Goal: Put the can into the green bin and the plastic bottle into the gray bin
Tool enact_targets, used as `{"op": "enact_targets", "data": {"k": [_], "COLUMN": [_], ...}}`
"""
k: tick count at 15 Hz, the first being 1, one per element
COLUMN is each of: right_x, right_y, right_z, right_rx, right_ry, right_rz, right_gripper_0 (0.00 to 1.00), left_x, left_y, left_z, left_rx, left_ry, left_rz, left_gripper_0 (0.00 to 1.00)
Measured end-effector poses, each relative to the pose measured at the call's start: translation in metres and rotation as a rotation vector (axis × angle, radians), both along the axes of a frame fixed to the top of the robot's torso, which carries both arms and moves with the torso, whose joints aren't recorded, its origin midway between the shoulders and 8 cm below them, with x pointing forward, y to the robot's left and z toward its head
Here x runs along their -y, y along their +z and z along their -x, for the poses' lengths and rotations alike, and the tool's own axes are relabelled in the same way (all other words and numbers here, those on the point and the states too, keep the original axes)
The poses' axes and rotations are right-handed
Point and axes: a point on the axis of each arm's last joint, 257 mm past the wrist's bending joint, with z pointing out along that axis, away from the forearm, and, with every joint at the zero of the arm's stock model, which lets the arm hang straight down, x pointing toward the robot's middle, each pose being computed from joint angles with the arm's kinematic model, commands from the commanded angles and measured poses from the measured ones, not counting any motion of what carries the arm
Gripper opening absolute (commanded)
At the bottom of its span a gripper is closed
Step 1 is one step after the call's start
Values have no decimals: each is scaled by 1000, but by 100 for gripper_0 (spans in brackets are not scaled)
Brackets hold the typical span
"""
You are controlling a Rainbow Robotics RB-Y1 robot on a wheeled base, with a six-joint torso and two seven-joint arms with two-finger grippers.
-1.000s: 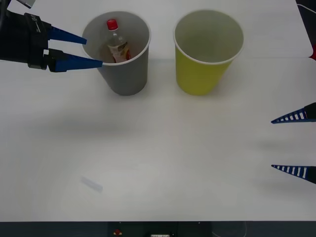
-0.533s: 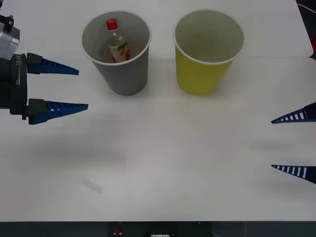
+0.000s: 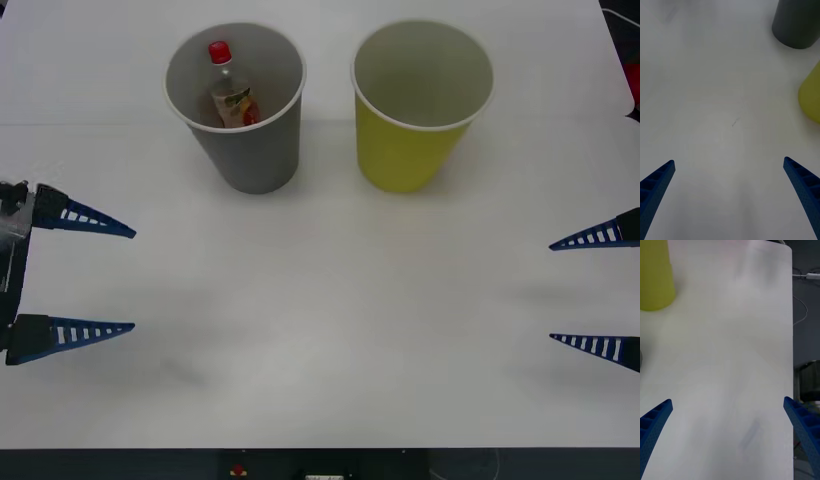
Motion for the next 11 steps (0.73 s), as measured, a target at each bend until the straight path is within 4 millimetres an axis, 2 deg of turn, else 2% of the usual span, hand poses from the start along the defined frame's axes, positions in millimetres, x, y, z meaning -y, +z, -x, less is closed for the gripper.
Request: {"op": "enact_targets", "data": {"k": [4, 8, 11], "right_x": [0, 0, 0], "right_y": [0, 0, 0], "right_z": [0, 0, 0], "right_rx": [0, 0, 0], "right_ry": [0, 0, 0], "right_rz": [0, 0, 0], "right_gripper_0": [100, 100, 100], "left_x": [-13, -20, -21], "left_y": [-15, -27, -27], "left_z": [14, 6, 4], "left_rx": [-14, 25, 31], "left_ry": [-17, -2, 2], "left_rz": [-41, -68, -73], "left_gripper_0": [100, 100, 100]}}
